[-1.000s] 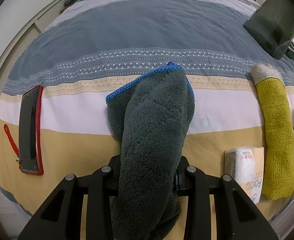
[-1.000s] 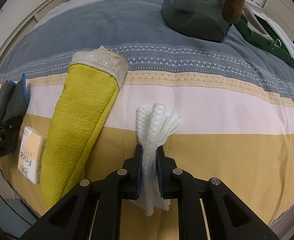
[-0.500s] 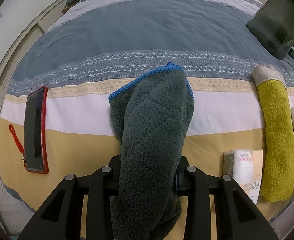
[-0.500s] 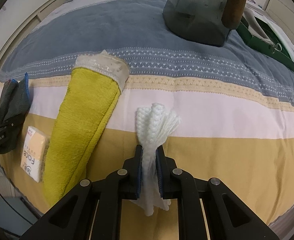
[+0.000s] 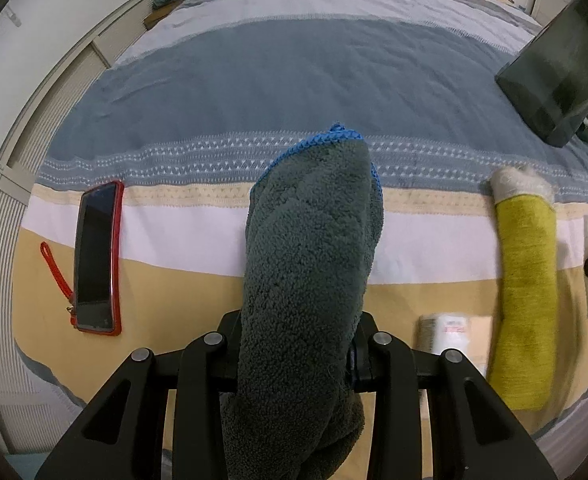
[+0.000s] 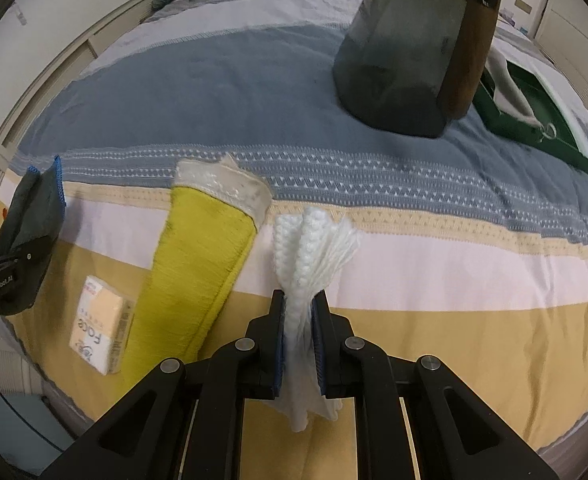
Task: Organize soft objects
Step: 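Lift the towel and cloth with both tools off the bed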
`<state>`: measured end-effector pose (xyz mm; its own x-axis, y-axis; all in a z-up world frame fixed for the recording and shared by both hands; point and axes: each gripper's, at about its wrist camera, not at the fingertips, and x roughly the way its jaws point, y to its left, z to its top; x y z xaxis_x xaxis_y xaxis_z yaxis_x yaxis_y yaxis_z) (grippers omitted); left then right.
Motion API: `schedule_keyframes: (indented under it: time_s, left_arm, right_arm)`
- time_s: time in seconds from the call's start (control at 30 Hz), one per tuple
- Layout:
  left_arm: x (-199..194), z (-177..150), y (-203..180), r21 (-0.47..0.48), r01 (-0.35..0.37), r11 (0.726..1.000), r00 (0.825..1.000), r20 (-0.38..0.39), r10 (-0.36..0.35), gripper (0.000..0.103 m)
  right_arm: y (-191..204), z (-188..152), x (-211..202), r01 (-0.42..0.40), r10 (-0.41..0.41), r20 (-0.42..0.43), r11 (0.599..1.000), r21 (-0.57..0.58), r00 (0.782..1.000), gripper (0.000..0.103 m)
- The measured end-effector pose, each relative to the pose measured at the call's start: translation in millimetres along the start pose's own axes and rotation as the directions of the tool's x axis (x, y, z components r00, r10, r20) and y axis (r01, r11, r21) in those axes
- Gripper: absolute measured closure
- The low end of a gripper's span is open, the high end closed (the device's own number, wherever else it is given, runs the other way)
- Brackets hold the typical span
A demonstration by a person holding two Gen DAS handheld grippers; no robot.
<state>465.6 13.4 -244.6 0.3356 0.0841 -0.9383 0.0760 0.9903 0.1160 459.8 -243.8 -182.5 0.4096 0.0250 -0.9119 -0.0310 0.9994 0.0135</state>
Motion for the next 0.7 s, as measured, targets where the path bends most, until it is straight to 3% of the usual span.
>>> schedule_keyframes:
  time_s: [0.7]
  left_arm:
    - [-86,29,-68,0.078,0.061,0.995,0.993,0.099,-0.069,0.073]
  right_arm:
    - [-31,5,-73,-0.037,0.036,0.09,0.999,0.012,0.995,0.091]
